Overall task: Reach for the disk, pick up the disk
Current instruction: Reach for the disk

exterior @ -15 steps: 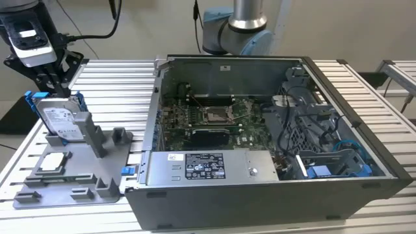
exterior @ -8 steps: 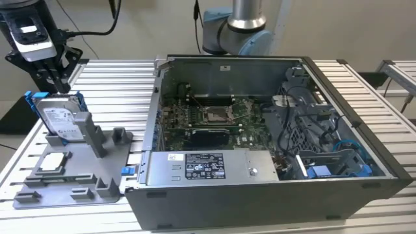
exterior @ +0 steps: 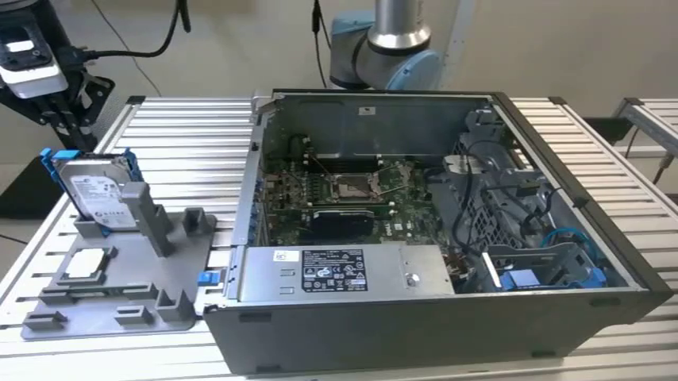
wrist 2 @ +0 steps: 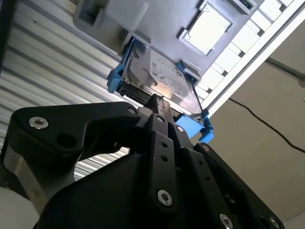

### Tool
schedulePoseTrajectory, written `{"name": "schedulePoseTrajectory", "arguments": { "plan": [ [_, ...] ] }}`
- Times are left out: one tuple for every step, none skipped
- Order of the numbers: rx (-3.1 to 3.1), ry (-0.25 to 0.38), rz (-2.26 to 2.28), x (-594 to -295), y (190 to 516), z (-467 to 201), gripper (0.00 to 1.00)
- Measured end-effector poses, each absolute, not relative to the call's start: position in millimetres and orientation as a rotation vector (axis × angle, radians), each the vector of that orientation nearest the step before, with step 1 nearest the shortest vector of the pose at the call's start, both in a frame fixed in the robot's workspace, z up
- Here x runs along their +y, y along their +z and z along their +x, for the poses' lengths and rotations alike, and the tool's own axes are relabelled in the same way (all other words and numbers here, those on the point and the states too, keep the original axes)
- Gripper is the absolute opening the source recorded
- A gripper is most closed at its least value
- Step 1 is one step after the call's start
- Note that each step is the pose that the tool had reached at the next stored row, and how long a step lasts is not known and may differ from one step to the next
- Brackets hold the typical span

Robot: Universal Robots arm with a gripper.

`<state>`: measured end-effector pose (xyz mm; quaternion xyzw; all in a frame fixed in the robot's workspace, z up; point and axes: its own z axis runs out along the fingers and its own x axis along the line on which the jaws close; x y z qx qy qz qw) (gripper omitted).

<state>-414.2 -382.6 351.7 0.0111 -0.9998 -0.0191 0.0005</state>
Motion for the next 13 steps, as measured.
{"name": "schedulePoseTrajectory", "arguments": {
  "plan": [
    [-3.14, -0.06, 0.036, -382, 352, -418, 0.0],
    [-3.14, -0.06, 0.036, -381, 351, -421, 0.0],
    [-3.14, -0.06, 0.037, -380, 351, -424, 0.0],
    [-3.14, -0.06, 0.037, -380, 351, -428, 0.0],
    [-3.14, -0.06, 0.038, -379, 351, -431, 0.0],
    [-3.14, -0.06, 0.039, -378, 351, -434, 0.0],
    [-3.14, -0.06, 0.039, -377, 350, -437, 0.0],
    [-3.14, -0.06, 0.04, -377, 350, -441, 0.0],
    [-3.14, -0.06, 0.04, -376, 350, -444, 0.0],
    [-3.14, -0.06, 0.041, -375, 350, -447, 0.0],
    [-3.14, -0.06, 0.041, -375, 350, -449, 0.0],
    [-3.14, -0.06, 0.041, -375, 350, -450, 0.0],
    [-3.14, -0.06, 0.041, -375, 350, -451, 0.0]
  ]
}}
